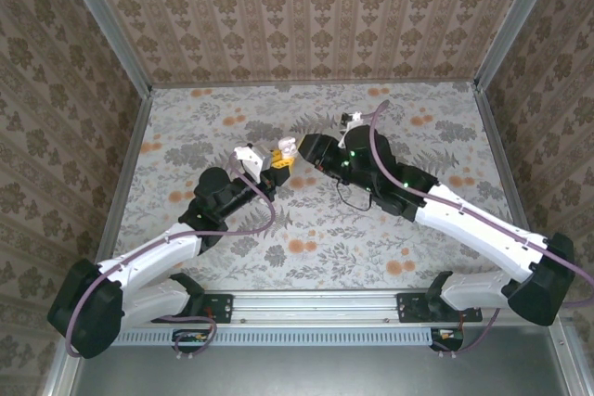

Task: Insert the wireless bluetooth earbuds into the charging case

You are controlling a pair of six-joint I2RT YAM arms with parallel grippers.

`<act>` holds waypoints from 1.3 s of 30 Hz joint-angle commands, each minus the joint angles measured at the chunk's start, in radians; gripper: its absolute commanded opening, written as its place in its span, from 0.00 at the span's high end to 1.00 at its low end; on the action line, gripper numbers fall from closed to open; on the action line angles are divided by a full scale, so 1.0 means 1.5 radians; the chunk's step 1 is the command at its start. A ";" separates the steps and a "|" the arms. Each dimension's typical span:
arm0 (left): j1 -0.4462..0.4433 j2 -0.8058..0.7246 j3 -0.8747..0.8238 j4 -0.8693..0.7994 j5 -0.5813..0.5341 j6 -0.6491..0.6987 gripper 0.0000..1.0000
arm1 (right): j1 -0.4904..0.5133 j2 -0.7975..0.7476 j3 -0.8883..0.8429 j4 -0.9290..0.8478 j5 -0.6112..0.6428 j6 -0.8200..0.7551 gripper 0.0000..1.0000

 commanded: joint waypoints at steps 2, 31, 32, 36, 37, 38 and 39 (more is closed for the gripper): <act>-0.004 -0.014 0.014 0.006 0.010 0.002 1.00 | -0.010 0.020 0.108 -0.122 -0.042 -0.089 0.58; -0.004 -0.051 0.024 -0.068 0.021 0.050 1.00 | 0.016 0.196 0.311 -0.382 -0.045 -0.225 0.59; -0.005 -0.053 0.024 -0.068 0.022 0.050 1.00 | 0.016 0.198 0.311 -0.384 -0.044 -0.227 0.59; -0.005 -0.054 0.024 -0.073 0.026 0.052 1.00 | 0.016 0.205 0.315 -0.388 -0.040 -0.234 0.61; -0.004 -0.053 0.025 -0.075 0.027 0.052 1.00 | 0.016 0.206 0.317 -0.388 -0.039 -0.236 0.62; -0.005 -0.054 0.025 -0.075 0.028 0.053 1.00 | 0.016 0.207 0.318 -0.390 -0.037 -0.237 0.63; -0.005 -0.053 0.026 -0.077 0.030 0.055 1.00 | 0.016 0.208 0.320 -0.390 -0.036 -0.239 0.63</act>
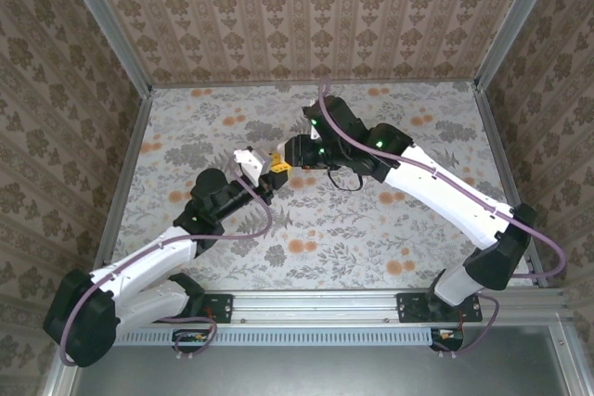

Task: Insert the wireless bluetooth earbuds into the charging case

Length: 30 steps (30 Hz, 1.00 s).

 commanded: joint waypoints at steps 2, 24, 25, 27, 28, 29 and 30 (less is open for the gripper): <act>-0.005 -0.010 0.028 -0.017 0.020 0.020 1.00 | 0.003 0.012 0.032 -0.026 0.017 -0.019 0.63; -0.011 -0.006 0.049 -0.056 0.032 0.045 1.00 | 0.004 0.036 0.064 -0.094 -0.003 -0.068 0.85; -0.011 -0.005 0.051 -0.059 0.038 0.046 1.00 | 0.004 0.033 0.064 -0.092 -0.005 -0.075 0.86; -0.010 -0.007 0.056 -0.071 0.053 0.050 1.00 | 0.002 0.028 0.065 -0.089 -0.010 -0.090 0.87; -0.010 -0.007 0.058 -0.075 0.063 0.052 1.00 | 0.002 0.026 0.065 -0.086 -0.015 -0.099 0.88; -0.008 -0.007 0.061 -0.080 0.076 0.052 1.00 | 0.000 0.022 0.064 -0.082 -0.021 -0.111 0.88; -0.006 -0.006 0.064 -0.085 0.091 0.052 1.00 | -0.001 0.018 0.064 -0.079 -0.027 -0.123 0.89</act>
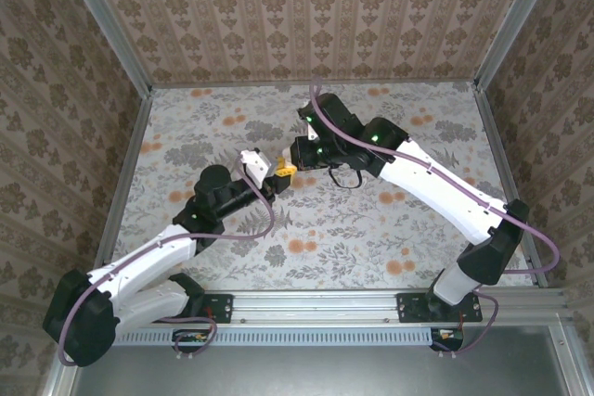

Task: Insert the wireless bluetooth earbuds into the charging case

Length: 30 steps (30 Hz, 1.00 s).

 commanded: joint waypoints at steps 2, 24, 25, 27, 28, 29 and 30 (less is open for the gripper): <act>0.004 -0.004 0.041 -0.009 0.088 0.016 1.00 | -0.002 -0.018 0.014 -0.008 -0.038 -0.073 0.90; 0.044 0.022 0.063 0.017 0.300 -0.061 1.00 | -0.009 -0.071 -0.013 0.001 -0.145 -0.341 0.91; 0.044 0.023 0.064 0.017 0.304 -0.062 1.00 | -0.009 -0.072 -0.015 0.003 -0.152 -0.349 0.91; 0.044 0.025 0.065 0.017 0.309 -0.062 1.00 | -0.011 -0.070 -0.015 0.007 -0.166 -0.364 0.90; 0.044 0.025 0.066 0.017 0.312 -0.063 1.00 | -0.011 -0.068 -0.015 0.008 -0.173 -0.371 0.90; 0.045 0.027 0.066 0.016 0.315 -0.062 1.00 | -0.011 -0.066 -0.014 0.008 -0.180 -0.378 0.89; 0.044 0.027 0.067 0.017 0.317 -0.062 1.00 | -0.012 -0.064 -0.014 0.009 -0.189 -0.386 0.89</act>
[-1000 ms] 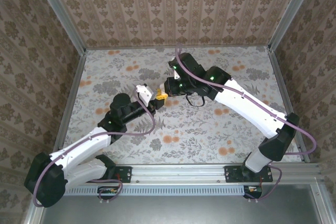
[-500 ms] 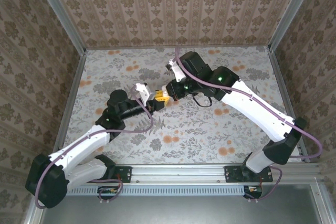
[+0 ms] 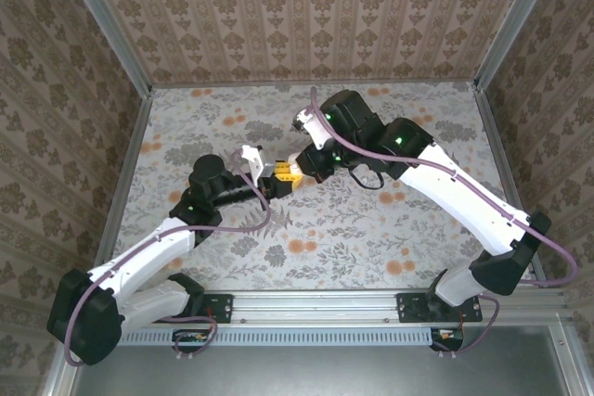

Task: Insert the wireless bluetooth earbuds into the charging case

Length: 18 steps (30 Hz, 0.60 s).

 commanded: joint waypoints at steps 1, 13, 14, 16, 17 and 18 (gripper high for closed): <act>-0.004 0.009 0.028 0.016 0.057 -0.012 1.00 | 0.005 0.000 -0.006 0.040 -0.071 -0.060 0.88; -0.005 0.014 0.044 -0.019 0.079 0.000 1.00 | -0.002 0.007 -0.007 0.041 -0.097 -0.100 0.79; -0.005 0.013 0.045 -0.020 0.075 0.002 1.00 | -0.002 0.006 -0.007 0.043 -0.087 -0.091 0.76; -0.005 0.014 0.047 -0.032 0.065 0.008 1.00 | -0.003 0.000 -0.008 0.048 -0.051 -0.060 0.64; -0.005 0.014 0.048 -0.038 0.062 0.009 1.00 | -0.003 -0.001 -0.009 0.050 -0.030 -0.044 0.62; -0.004 0.013 0.049 -0.043 0.057 0.012 1.00 | -0.003 -0.005 -0.008 0.051 -0.006 -0.022 0.61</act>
